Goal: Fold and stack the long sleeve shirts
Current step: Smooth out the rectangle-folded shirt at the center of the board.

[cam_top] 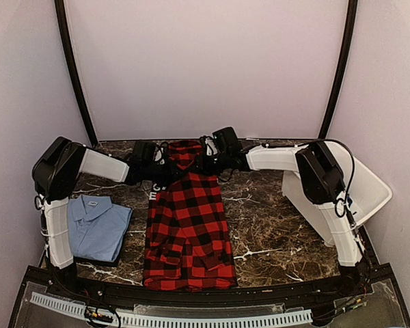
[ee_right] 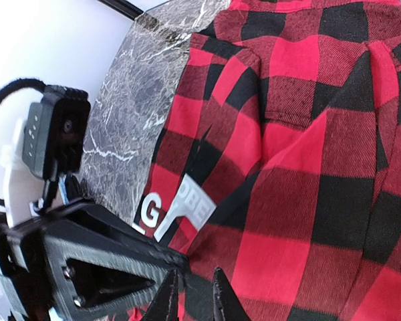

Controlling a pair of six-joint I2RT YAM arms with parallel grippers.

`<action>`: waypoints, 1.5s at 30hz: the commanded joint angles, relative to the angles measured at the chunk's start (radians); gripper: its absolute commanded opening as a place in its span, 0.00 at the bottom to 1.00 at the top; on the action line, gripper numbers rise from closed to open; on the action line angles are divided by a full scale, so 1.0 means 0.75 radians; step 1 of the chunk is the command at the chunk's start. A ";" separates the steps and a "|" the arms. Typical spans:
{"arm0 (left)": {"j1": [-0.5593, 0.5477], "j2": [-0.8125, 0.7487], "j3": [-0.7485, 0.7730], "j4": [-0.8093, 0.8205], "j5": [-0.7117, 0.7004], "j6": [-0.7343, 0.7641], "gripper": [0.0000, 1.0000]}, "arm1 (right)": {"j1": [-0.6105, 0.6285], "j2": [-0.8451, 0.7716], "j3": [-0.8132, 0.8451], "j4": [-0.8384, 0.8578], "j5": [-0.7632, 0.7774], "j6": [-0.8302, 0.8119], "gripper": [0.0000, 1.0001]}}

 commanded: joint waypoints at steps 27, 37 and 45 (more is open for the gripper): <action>0.075 0.222 0.351 -0.263 0.043 0.035 0.13 | -0.106 0.343 0.320 -0.032 -0.081 0.159 0.14; 0.061 0.023 0.161 -0.191 0.100 0.020 0.15 | -0.106 0.375 0.345 -0.039 -0.082 0.180 0.13; 0.048 -0.006 0.026 -0.210 0.063 0.022 0.15 | -0.112 0.367 0.351 -0.043 -0.066 0.185 0.13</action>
